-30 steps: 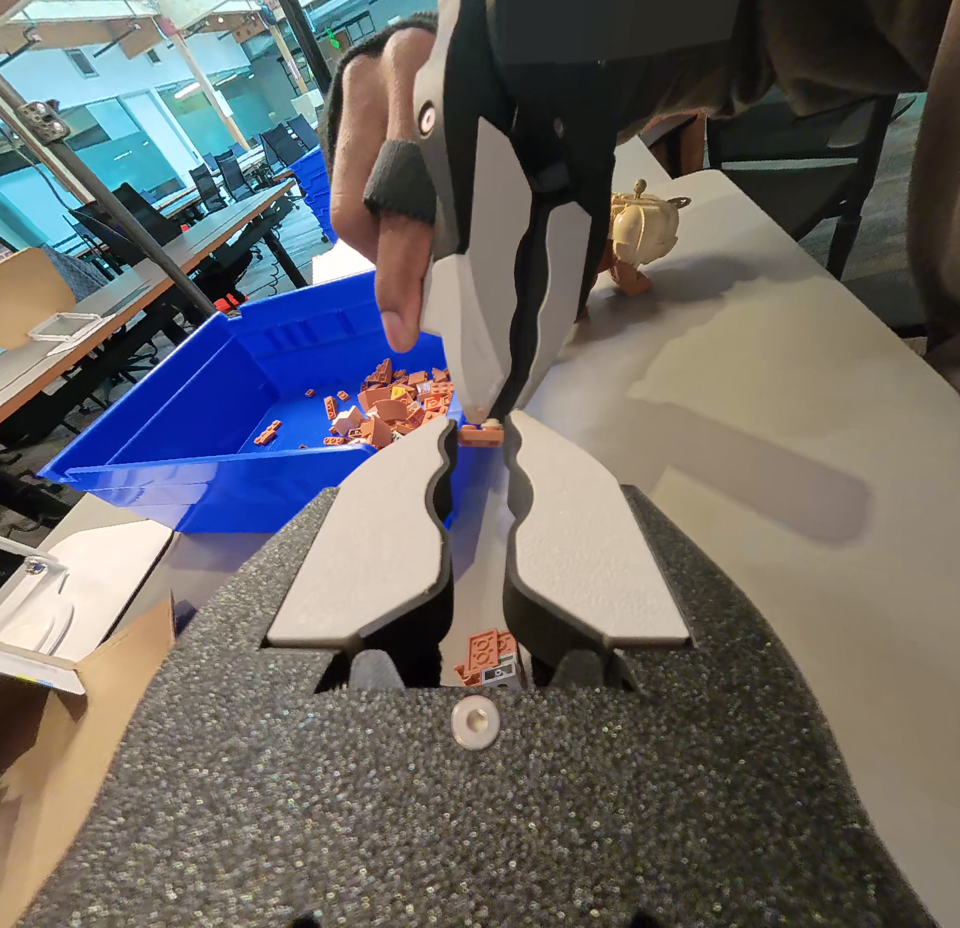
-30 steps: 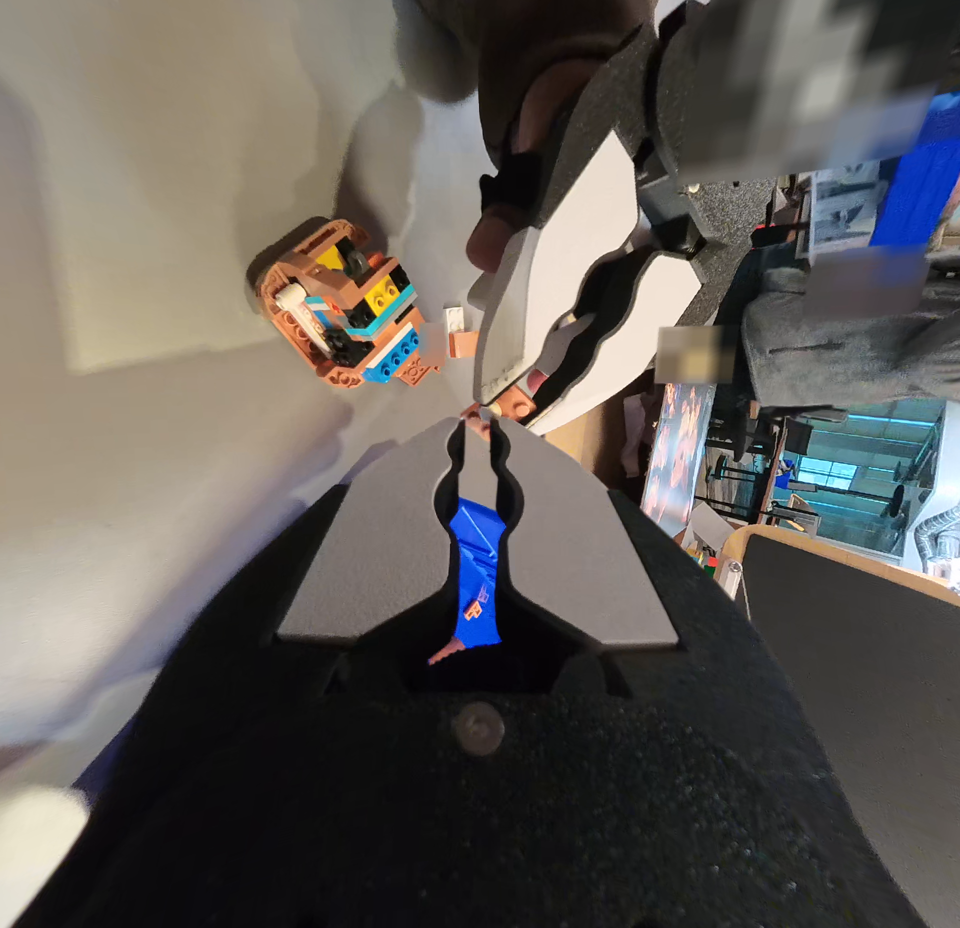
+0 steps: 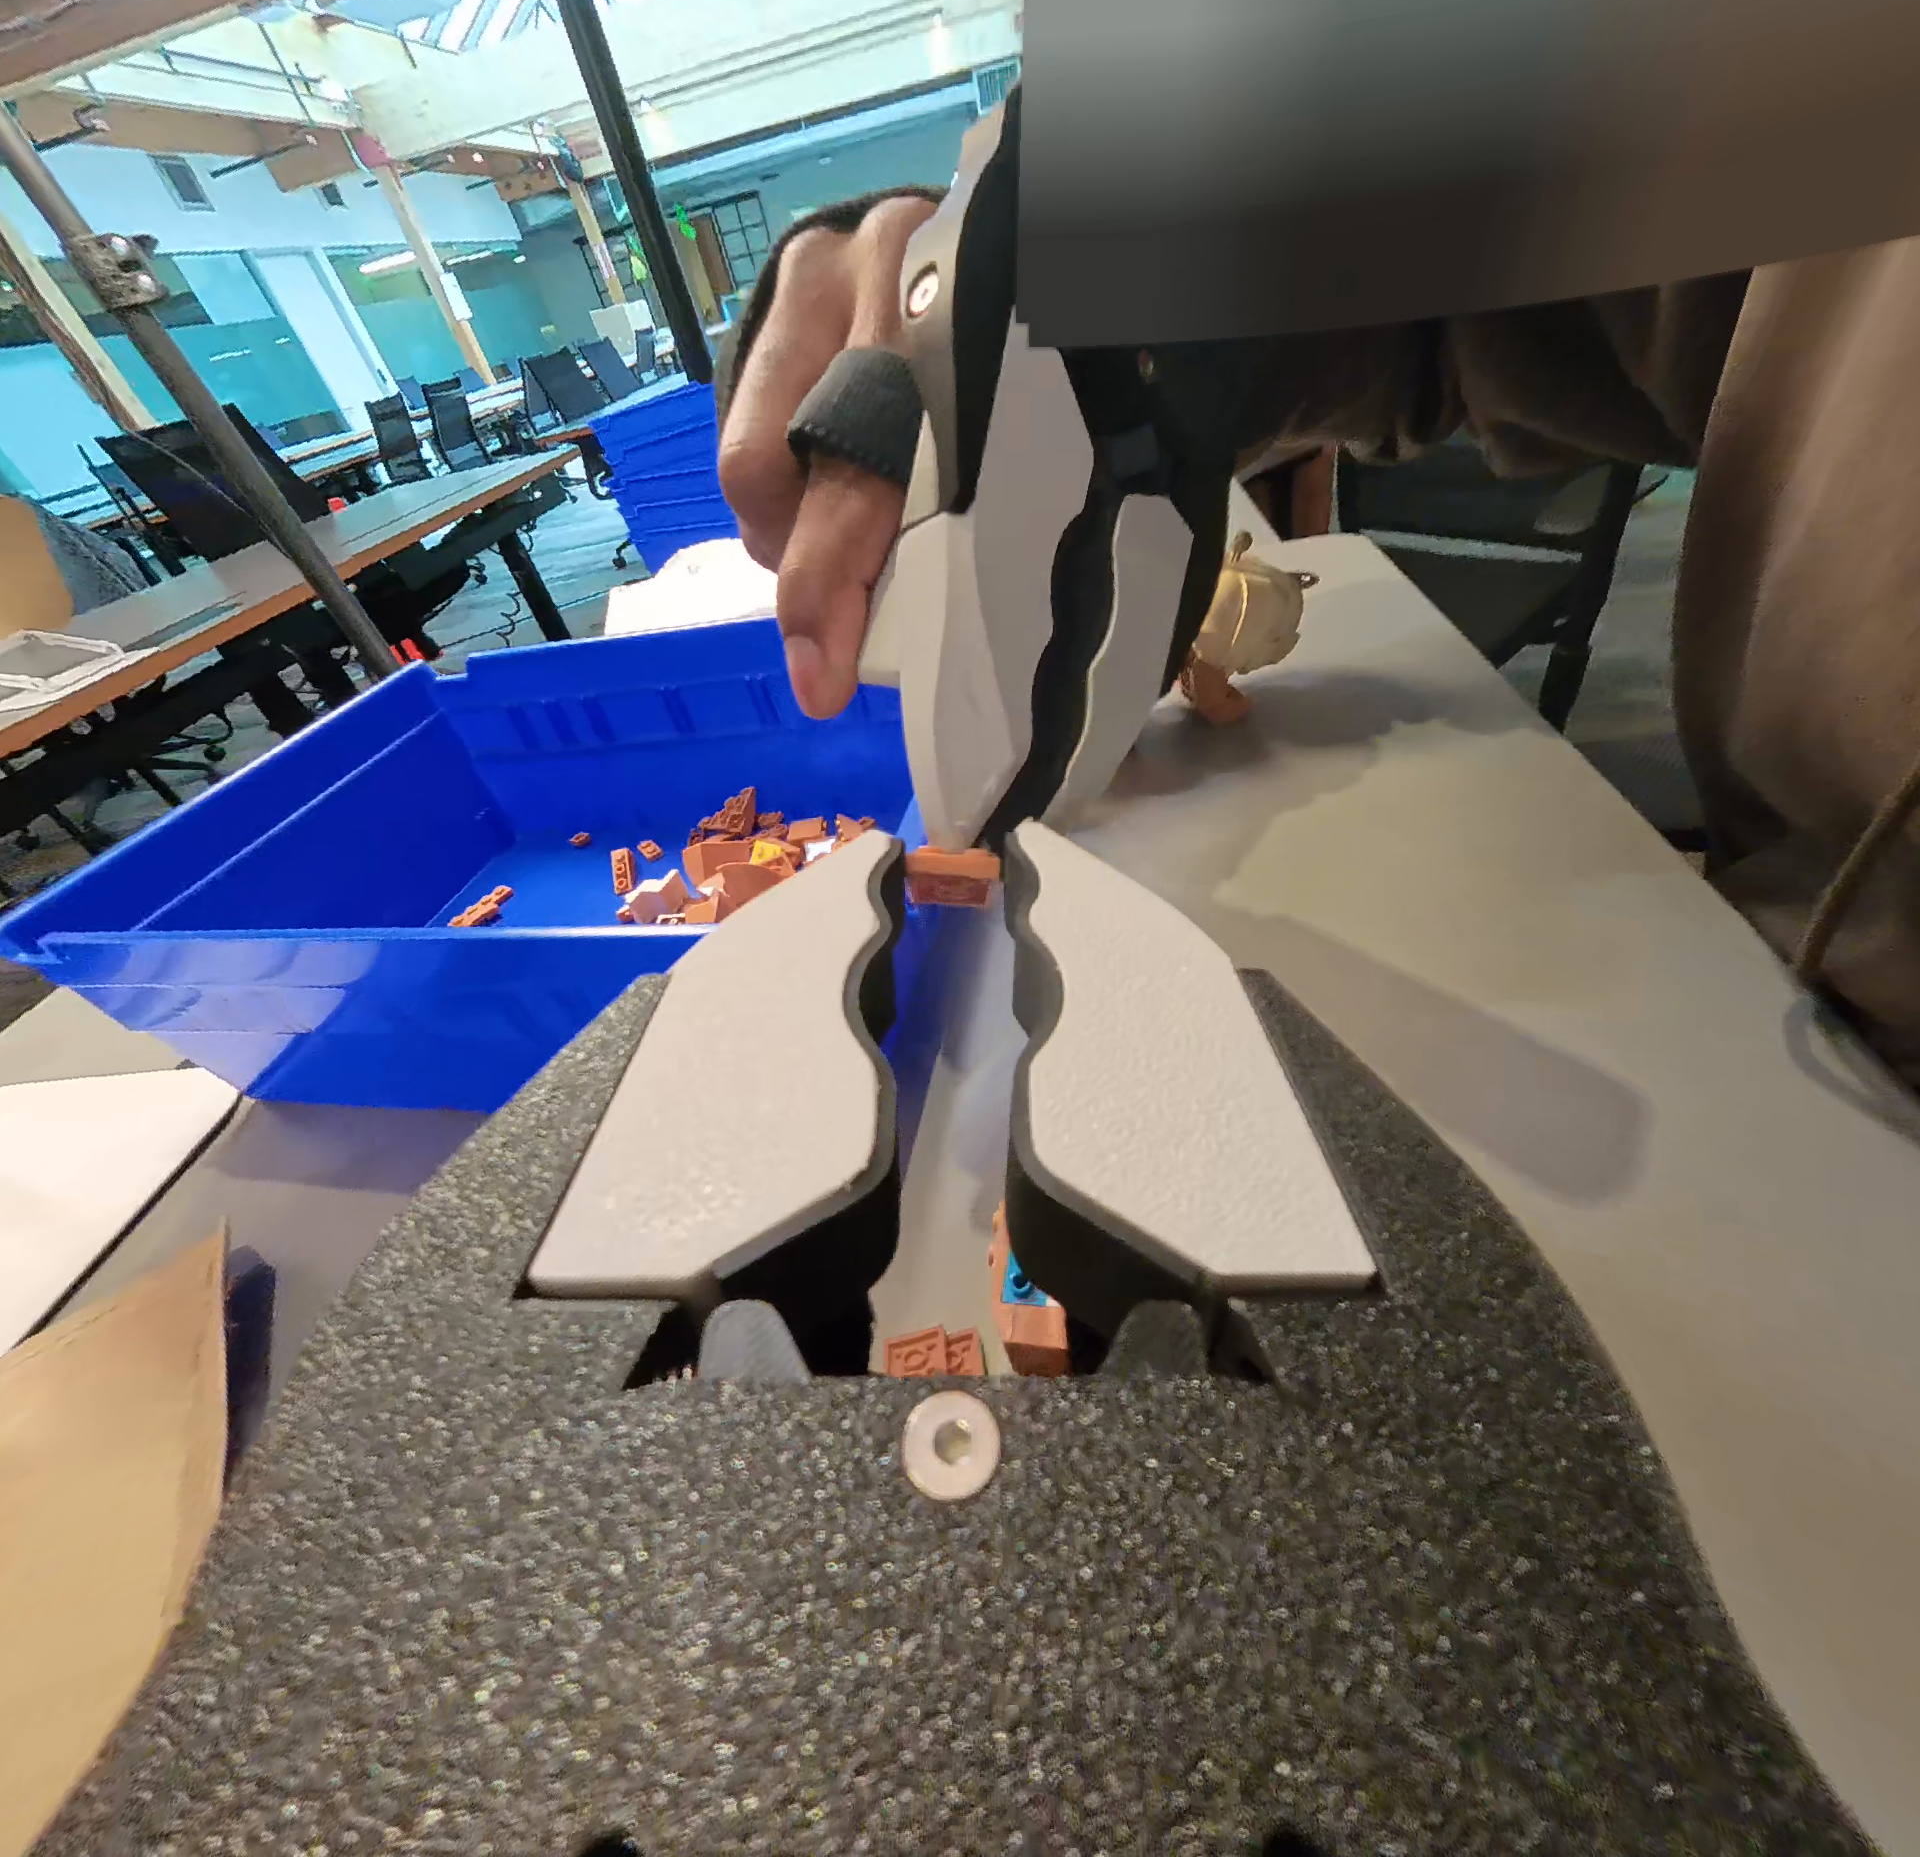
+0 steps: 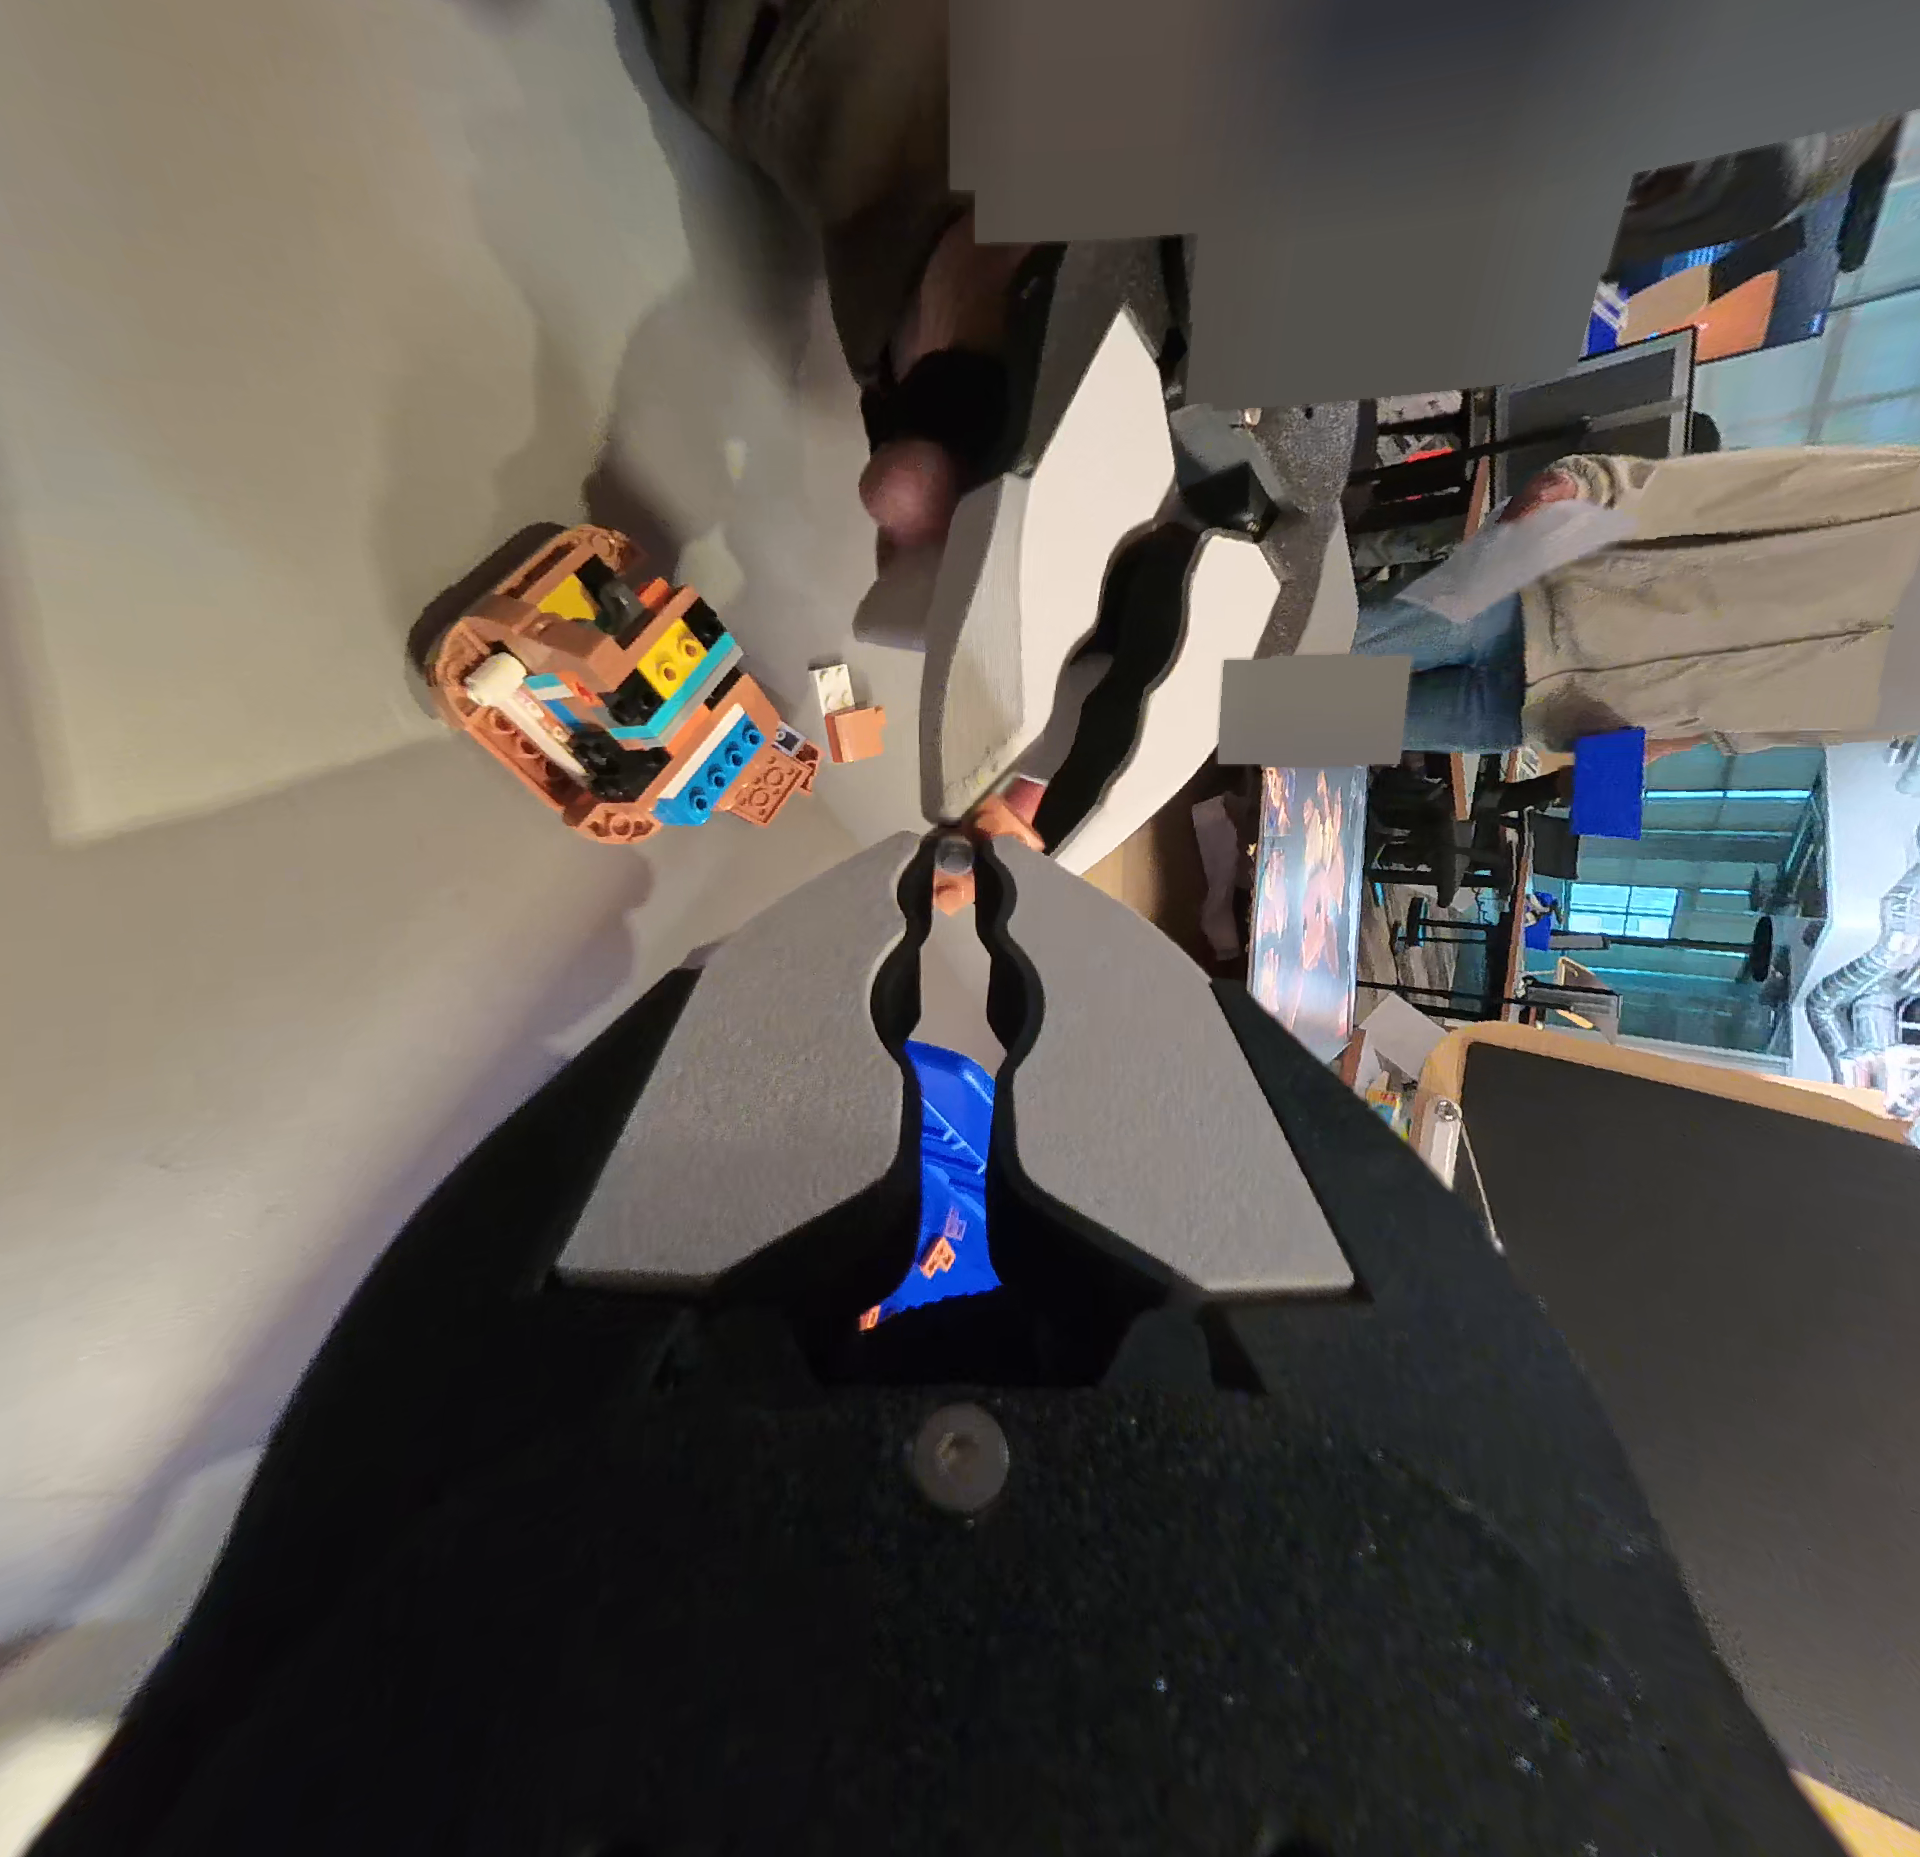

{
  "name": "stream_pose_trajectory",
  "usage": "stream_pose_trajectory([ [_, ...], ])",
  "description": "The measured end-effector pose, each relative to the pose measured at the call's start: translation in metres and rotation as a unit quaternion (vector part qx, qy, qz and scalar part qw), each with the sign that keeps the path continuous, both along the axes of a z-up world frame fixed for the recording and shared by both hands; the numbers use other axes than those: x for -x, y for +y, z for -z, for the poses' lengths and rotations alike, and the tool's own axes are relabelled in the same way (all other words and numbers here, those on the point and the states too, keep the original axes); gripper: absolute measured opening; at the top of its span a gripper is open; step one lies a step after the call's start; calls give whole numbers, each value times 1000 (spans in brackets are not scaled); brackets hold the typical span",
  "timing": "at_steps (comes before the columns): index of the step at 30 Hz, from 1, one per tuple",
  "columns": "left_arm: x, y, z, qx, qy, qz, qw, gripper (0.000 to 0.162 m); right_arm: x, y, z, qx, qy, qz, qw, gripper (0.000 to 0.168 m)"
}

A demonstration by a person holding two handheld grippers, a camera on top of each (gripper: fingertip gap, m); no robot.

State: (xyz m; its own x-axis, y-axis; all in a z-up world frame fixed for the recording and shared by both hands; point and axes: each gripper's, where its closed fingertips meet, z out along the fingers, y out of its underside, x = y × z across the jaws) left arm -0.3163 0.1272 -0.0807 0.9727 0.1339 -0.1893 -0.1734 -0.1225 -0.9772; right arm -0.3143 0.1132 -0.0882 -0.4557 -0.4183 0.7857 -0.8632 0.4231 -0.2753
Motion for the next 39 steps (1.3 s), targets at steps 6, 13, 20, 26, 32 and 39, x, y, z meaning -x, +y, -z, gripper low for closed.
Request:
stream_pose_trajectory([
  [6, 2, -3, -2, -15, -17, 5, 1000, 23, 2, 0, -3, 11, -11, 9, 1000, 6],
  [13, 2, -5, -2, -25, -9, 8, 1000, 16, 0, -5, -5, 17, -18, 6, 1000, 6],
  [20, 1, -8, -5, -17, 28, 6, 999, 16, -2, -7, -9, 34, -70, 14, 997, 6],
  [26, 8, -14, 1, 6, 42, -9, 999, 16, 3, -1, -25, 66, -116, 27, 991, 6],
  [32, 16, -21, -9, -31, 14, -19, 999, 16, 46, 29, -19, 27, -66, 106, 992, 7],
  [39, 14, -17, -11, -35, 5, -21, 999, 16, 90, 65, -9, -15, -61, 226, 972, 26],
])
